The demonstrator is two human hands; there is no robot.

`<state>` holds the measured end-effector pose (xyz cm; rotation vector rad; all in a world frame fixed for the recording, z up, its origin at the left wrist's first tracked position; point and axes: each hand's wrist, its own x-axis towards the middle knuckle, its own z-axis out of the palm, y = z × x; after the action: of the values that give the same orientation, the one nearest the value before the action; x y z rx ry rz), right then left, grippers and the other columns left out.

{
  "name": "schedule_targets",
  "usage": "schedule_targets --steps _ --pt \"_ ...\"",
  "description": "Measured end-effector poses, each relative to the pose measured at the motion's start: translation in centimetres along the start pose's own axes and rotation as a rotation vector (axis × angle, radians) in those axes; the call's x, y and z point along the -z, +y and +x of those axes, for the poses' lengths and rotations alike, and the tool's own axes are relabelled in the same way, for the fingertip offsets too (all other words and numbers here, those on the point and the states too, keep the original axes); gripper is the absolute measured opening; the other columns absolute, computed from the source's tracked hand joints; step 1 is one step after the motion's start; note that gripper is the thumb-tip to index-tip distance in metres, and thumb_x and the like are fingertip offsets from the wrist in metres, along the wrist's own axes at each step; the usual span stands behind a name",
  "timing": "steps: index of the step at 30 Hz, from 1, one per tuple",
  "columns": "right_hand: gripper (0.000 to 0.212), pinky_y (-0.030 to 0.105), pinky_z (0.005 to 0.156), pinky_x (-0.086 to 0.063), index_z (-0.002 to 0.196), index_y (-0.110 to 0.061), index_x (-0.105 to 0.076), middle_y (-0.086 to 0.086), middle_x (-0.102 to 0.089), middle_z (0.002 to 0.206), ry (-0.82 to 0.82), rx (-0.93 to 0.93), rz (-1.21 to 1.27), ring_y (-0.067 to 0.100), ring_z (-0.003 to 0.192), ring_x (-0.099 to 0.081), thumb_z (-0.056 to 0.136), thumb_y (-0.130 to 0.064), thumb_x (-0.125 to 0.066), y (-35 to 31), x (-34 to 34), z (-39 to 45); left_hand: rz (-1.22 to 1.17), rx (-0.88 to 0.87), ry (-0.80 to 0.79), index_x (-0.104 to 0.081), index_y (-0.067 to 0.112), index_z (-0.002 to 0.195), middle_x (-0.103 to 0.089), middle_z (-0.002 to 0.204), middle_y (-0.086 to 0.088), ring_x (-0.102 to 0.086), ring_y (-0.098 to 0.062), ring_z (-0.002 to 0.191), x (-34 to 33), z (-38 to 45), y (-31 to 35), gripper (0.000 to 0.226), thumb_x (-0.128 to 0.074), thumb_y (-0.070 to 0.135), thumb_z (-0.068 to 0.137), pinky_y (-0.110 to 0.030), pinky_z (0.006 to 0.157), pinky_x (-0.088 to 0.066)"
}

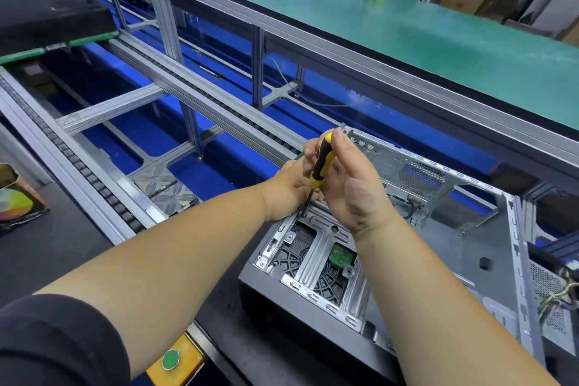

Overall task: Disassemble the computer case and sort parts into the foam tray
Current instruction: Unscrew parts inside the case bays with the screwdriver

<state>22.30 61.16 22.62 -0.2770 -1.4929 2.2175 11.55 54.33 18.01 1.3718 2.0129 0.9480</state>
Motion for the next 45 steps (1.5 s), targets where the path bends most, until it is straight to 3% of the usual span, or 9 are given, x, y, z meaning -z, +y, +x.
schedule_targets --steps 8,13,16,20,27,33,39,42,45 --pt "0.048 0.031 0.068 -0.042 0.088 -0.006 -0.06 0.005 -0.059 0.077 0.008 -0.08 0.065 0.019 0.065 -0.051 0.081 -0.053 -0.06 -0.1 0.2 0.2 -0.102 -0.03 0.055 -0.048 0.027 0.083 -0.052 0.086 -0.004 -0.049 -0.022 0.085 -0.1 0.0 -0.2 0.013 -0.042 0.016 0.079 -0.049 0.084 -0.05" --pt "0.068 0.026 0.059 -0.035 0.067 -0.012 -0.064 0.001 -0.035 0.05 -0.04 -0.083 0.047 0.019 0.057 -0.032 0.103 -0.054 -0.023 0.0 -0.4 0.6 -0.088 -0.019 0.035 -0.042 0.032 0.077 -0.047 0.081 0.004 -0.046 -0.02 0.084 0.0 -0.3 -0.1 0.013 -0.039 0.02 0.074 -0.041 0.075 -0.049" --pt "0.075 0.026 0.055 -0.032 0.076 -0.009 -0.059 -0.001 -0.031 0.048 -0.051 -0.075 0.053 0.018 0.055 -0.025 0.099 -0.062 -0.011 0.0 -0.7 0.7 -0.057 -0.004 0.026 -0.048 0.026 0.085 -0.051 0.088 -0.002 -0.048 -0.023 0.086 0.1 -0.4 0.2 0.017 -0.038 0.022 0.072 -0.046 0.081 -0.05" --pt "0.047 0.032 0.062 -0.028 0.086 -0.011 -0.047 0.002 -0.041 0.06 -0.049 -0.036 0.071 0.018 0.059 -0.032 0.094 -0.057 -0.036 0.3 -0.3 0.4 -0.079 0.019 0.021 -0.054 0.009 0.104 -0.056 0.108 -0.02 -0.054 -0.035 0.105 0.0 -0.3 -0.2 0.03 -0.042 0.016 0.077 -0.052 0.093 -0.047" --pt "0.042 0.03 0.068 -0.041 0.087 -0.012 -0.056 0.003 -0.061 0.082 0.016 -0.042 0.024 0.016 0.068 -0.049 0.083 -0.053 -0.057 0.0 0.2 0.3 -0.052 -0.023 0.026 -0.047 0.03 0.074 -0.056 0.089 -0.014 -0.055 -0.038 0.092 0.0 0.0 -0.2 0.026 -0.048 0.006 0.085 -0.052 0.083 -0.049" --pt "0.048 0.028 0.067 -0.042 0.081 -0.009 -0.059 0.005 -0.054 0.074 0.041 -0.089 0.09 0.018 0.065 -0.047 0.09 -0.055 -0.046 -0.3 0.1 0.5 -0.056 -0.057 0.042 -0.056 0.002 0.093 -0.056 0.093 -0.018 -0.052 -0.032 0.09 -0.1 0.1 -0.4 0.014 -0.049 -0.009 0.088 -0.051 0.087 -0.047" --pt "0.074 0.029 0.057 -0.028 0.069 -0.008 -0.055 0.002 -0.03 0.048 -0.004 -0.084 0.046 0.018 0.051 -0.028 0.099 -0.063 -0.015 0.0 -0.8 1.0 -0.185 -0.013 0.065 -0.044 0.025 0.084 -0.048 0.09 -0.01 -0.041 -0.02 0.086 -0.2 -0.5 0.2 0.023 -0.046 0.002 0.081 -0.049 0.083 -0.047" --pt "0.065 0.031 0.058 -0.028 0.083 -0.01 -0.047 0.003 -0.038 0.055 -0.057 -0.046 0.074 0.018 0.054 -0.031 0.09 -0.071 -0.026 0.3 -0.6 0.8 -0.186 0.046 0.061 -0.051 0.009 0.084 -0.05 0.088 -0.014 -0.042 -0.019 0.085 -0.2 -0.5 0.4 0.02 -0.042 0.018 0.068 -0.049 0.082 -0.048" --pt "0.033 0.031 0.062 -0.032 0.085 -0.015 -0.047 0.004 -0.051 0.068 -0.036 -0.004 0.046 0.019 0.06 -0.041 0.092 -0.047 -0.046 0.5 -0.2 0.4 -0.09 0.059 0.037 -0.043 0.018 0.074 -0.045 0.088 -0.014 -0.042 -0.023 0.084 -0.1 -0.3 0.3 0.005 -0.044 0.014 0.076 -0.051 0.085 -0.047"
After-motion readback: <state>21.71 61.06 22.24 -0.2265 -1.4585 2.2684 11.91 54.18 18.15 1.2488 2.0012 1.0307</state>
